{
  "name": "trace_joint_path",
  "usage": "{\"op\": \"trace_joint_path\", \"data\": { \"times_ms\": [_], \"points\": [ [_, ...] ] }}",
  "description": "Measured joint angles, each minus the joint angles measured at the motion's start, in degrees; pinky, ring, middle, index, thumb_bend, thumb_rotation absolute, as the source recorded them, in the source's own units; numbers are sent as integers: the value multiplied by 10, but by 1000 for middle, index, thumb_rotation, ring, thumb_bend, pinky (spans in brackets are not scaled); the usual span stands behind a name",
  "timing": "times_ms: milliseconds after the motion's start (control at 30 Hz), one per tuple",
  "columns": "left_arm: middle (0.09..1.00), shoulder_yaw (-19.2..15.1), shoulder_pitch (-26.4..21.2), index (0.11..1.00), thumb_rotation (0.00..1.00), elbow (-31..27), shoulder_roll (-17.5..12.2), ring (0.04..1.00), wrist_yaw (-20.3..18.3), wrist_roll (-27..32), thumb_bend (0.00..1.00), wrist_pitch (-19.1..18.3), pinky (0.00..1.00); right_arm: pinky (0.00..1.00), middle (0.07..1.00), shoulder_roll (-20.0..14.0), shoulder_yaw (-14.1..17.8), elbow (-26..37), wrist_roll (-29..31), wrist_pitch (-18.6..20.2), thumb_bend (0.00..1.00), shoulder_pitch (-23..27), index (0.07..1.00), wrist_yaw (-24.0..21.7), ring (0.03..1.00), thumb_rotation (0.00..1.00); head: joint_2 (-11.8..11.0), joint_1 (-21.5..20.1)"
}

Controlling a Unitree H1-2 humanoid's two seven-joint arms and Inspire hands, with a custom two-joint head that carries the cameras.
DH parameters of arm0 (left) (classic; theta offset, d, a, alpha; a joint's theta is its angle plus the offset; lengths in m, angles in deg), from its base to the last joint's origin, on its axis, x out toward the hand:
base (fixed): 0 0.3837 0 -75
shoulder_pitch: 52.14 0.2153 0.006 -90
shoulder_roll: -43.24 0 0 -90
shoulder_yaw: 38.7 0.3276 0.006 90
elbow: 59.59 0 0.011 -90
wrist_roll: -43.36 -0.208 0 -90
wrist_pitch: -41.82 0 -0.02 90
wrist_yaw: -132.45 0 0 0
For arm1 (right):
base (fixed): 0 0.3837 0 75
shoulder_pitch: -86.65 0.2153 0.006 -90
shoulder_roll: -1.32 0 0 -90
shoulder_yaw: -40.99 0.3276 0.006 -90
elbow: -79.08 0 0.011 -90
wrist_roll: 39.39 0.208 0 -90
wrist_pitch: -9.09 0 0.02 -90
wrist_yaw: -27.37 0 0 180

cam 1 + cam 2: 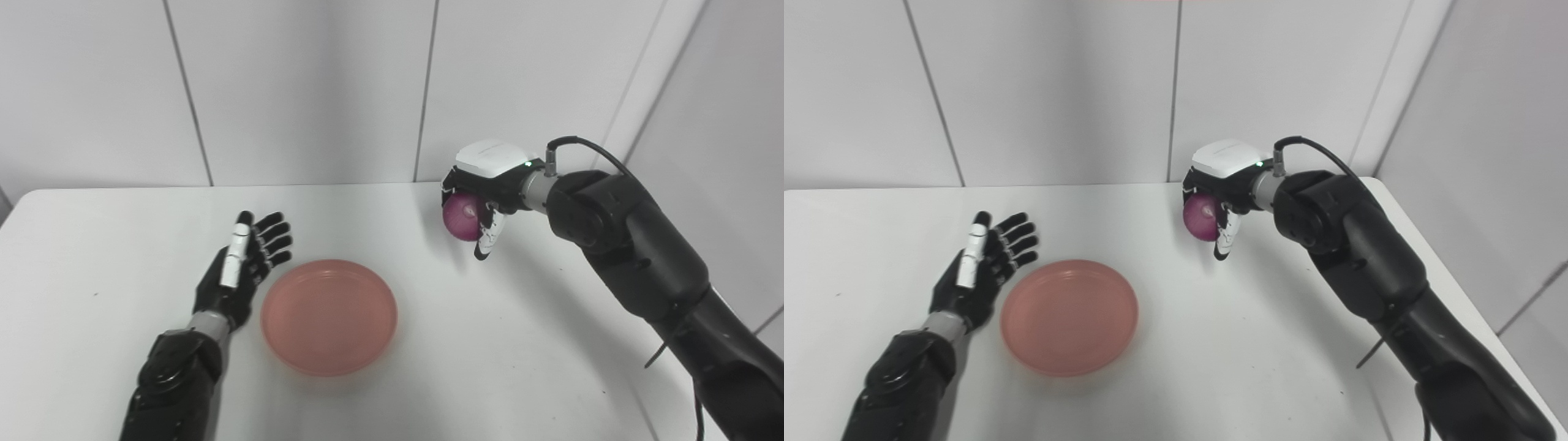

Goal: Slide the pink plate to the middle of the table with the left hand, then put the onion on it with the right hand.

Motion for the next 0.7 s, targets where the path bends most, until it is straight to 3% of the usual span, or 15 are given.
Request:
{"op": "trace_joint_path", "data": {
  "times_ms": [333,700],
  "points": [
    [850,5,0,794,952,9,15,844,7,-13,603,20,847,307,433,66,-13,-23,-3,-18,521,23,519,17,375,8,-9,36],
    [844,6,-6,785,953,24,21,838,15,-18,608,36,838,302,438,109,-35,-10,-5,-40,522,35,526,30,373,6,-23,69]
  ]
}}
